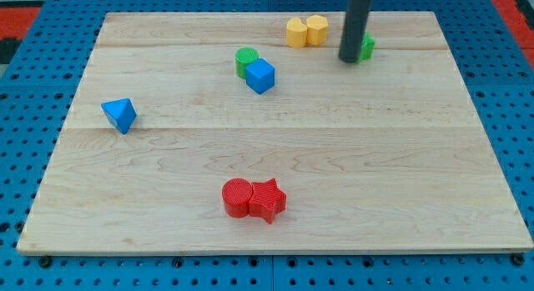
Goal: Move the green star left to the yellow hexagon
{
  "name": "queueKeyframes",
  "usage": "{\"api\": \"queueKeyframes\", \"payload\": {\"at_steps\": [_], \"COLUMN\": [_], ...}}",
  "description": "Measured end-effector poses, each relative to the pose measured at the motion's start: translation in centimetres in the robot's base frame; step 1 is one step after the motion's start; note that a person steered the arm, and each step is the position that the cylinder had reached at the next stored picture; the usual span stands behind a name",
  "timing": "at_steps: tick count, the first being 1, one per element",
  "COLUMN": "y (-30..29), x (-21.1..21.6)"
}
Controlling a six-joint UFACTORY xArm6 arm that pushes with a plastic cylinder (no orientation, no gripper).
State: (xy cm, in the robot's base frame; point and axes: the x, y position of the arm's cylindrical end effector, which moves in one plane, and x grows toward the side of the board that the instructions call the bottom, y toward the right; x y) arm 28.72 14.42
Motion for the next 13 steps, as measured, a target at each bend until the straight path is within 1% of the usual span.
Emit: {"api": "queueKeyframes", "payload": {"at_steps": [1, 2, 3, 4, 5, 7, 8, 9, 10, 11, 12, 13], "y": [1.7, -1.4, 9.1, 12.9, 7.3, -2.9, -3.1, -6.5, -7.4, -7.1, -14.6, -23.7], "x": [1.4, 4.8, 2.6, -1.9, -4.3, -5.4, -5.6, -7.2, -8.5, -9.4, -8.5, -6.3]}}
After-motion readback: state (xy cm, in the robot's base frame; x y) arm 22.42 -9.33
